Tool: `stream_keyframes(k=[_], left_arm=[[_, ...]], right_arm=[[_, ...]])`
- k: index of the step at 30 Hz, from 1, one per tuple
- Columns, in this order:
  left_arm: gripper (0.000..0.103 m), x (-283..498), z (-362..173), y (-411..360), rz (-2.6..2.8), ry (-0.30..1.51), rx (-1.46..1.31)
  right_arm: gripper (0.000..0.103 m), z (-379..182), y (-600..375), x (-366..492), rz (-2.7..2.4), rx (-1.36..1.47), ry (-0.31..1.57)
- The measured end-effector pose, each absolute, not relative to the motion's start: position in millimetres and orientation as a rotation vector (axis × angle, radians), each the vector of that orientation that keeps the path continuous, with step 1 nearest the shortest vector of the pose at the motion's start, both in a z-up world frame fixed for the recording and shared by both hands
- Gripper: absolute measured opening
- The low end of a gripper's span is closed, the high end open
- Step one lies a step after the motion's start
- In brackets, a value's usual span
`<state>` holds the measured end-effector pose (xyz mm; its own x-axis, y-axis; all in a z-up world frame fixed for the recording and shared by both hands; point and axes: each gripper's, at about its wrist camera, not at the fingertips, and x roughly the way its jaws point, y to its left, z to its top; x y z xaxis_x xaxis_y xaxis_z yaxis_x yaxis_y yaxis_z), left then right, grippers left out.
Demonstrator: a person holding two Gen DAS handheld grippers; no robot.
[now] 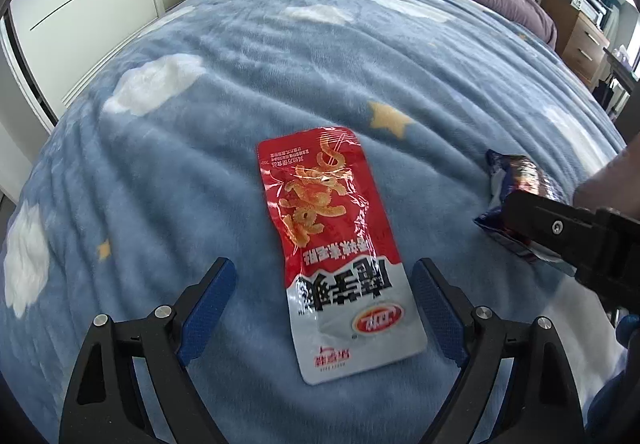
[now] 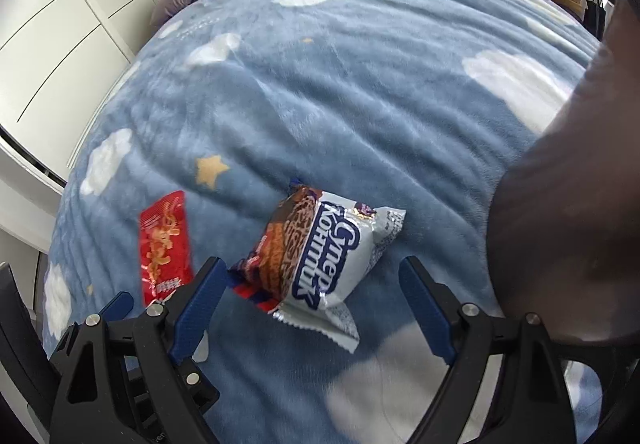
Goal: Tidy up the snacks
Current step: 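Grasp the red-white spicy strip packet with the left tool while the right tool grasps the silver-blue wafer packet, then lift the spicy strip packet and wafer packet off the blanket with both tools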
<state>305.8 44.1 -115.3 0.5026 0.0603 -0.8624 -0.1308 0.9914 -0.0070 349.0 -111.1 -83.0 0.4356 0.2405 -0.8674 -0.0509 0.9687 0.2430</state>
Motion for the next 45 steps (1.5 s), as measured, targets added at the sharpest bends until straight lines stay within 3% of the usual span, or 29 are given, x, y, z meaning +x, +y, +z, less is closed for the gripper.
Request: stream_keyframes(k=[8,10,11,13,16,22,23,24,45], left_arm=[[0.087,318,-126,48,0.14,1.057,-0.082],[0.086,319,-127,50,0.142,1.06,-0.093],[0.082,320,-127,51,0.145,1.057,-0.099],[0.071,322,-126,52,0.154,1.051,-0.103],[0.049,323,-123,54,0.163,1.044,-0.109],[0.038,321,-119,64,0.154,1.025,-0.156],[0.028,321,-118,65,0.152,1.02,-0.16],[0.026,320,-115,68,0.148,1.016,-0.168],[0.019,321,-113,89,-0.006,1.033,-0.261]], right_arm=[[0.103,-99,-104,366,0.193,0.175,1.116],[0.096,-99,-103,367,0.195,0.163,1.108],[0.089,-99,-103,368,0.201,0.161,1.105],[0.067,-98,-105,367,0.216,0.155,1.097],[0.06,-97,-108,366,0.242,0.159,1.091],[0.057,-93,-109,359,0.27,0.137,1.084],[0.057,-92,-108,357,0.273,0.124,1.08],[0.056,-91,-107,356,0.275,0.115,1.078],[0.056,-92,-102,338,0.308,0.05,1.042]])
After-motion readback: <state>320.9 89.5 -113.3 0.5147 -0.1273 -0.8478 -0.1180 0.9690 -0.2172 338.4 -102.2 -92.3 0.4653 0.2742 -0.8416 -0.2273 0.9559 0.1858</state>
